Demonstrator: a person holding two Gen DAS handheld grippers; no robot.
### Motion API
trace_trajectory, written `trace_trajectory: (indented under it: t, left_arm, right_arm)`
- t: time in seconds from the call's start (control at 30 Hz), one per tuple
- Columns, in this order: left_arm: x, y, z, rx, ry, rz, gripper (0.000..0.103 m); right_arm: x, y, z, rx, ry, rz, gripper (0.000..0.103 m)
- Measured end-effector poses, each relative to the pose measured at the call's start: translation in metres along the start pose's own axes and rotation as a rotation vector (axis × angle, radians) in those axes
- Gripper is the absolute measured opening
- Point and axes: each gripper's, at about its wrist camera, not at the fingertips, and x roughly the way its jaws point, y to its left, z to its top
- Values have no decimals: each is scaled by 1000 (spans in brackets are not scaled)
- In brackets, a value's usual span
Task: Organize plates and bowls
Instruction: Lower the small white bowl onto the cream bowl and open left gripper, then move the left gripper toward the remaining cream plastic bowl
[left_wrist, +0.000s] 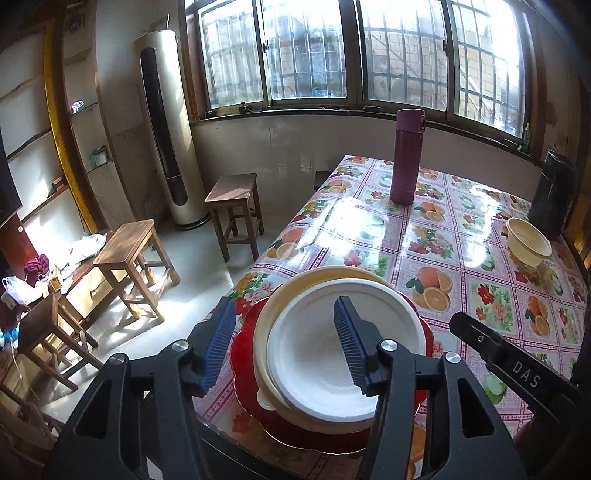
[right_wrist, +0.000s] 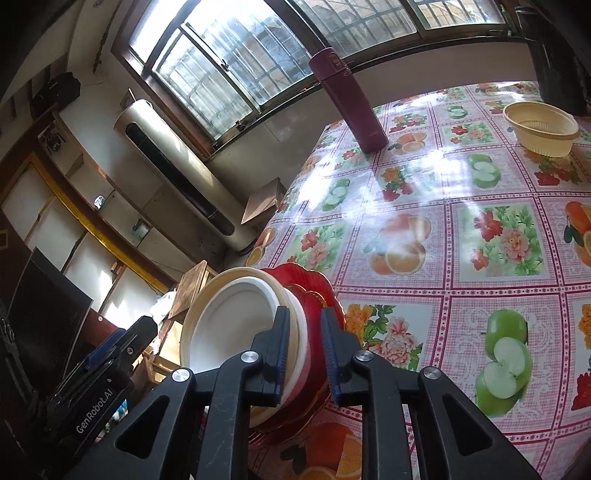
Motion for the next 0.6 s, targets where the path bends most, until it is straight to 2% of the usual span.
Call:
trace_trajectory:
  t: [0.33, 0.6]
  left_arm:
    - [-18, -48, 14, 69, -44, -49, 66]
    - [-19, -106, 22, 155, -41, -105, 66]
  right_arm:
    - [-20, -51, 23, 94, -42, -5, 24]
    - [-43, -108, 46, 183, -92, -29, 26]
